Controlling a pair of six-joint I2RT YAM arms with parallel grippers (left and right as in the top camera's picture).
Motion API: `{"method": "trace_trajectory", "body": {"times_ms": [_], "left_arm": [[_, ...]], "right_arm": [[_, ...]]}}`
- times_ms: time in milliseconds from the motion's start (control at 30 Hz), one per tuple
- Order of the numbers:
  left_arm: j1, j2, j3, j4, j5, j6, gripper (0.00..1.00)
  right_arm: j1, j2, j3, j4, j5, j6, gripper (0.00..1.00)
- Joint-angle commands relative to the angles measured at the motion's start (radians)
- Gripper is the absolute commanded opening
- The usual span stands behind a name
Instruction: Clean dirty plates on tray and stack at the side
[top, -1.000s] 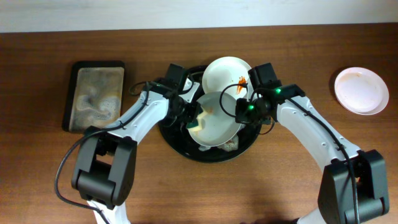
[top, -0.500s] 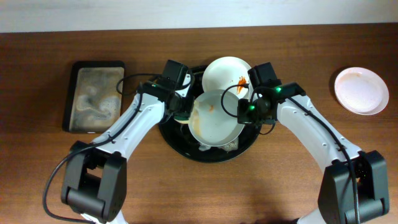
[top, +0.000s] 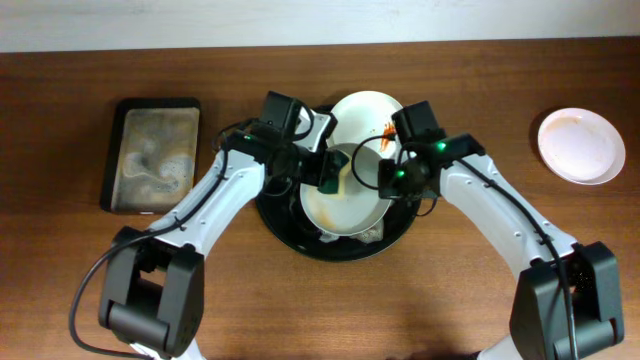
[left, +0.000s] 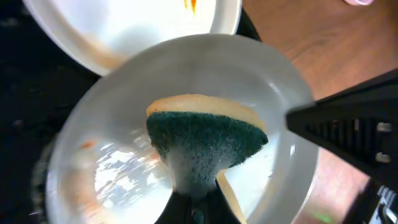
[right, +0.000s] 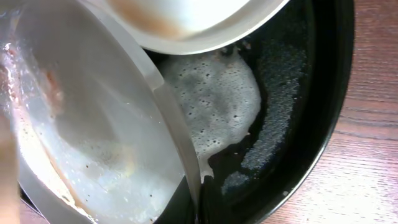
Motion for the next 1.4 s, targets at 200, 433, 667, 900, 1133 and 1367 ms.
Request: {"method": "trace_trajectory", "body": {"times_ms": [200,433,667,900,1133,1367], "left_arm": [[-0.040,-0.006,-0.159,0.106,-0.183,-0.047,0.00],[-0.040,-0.002,-0.179,0.112,-0.428,-0.050,0.00],[-0.040,-0.002,-0.179,0.111,-0.551,-0.052,0.00],[-0.039,-0.032,-0.157,0.102,-0.565,-0.103,0.00],[0.053,-0.103,-0.153,0.089,-0.423,-0.103,0.00],[0.130,-0.101,-0.153,0.077,-0.292,-0.079,0.00]], "right_arm": [[0.012,-0.029,0.020,0.003,0.002,0.015,0.04],[0.012,-0.029,0.020,0.002,0.007,0.007,0.04],[0.012,-0.029,0.020,-0.017,0.055,0.006,0.04],[0.011,-0.029,0.020,-0.027,0.111,0.003,0.04],[0.010,-0.029,0.052,-0.067,0.182,-0.039,0.04],[0.011,-0.029,0.197,-0.186,0.295,-0.109,0.04]]}}
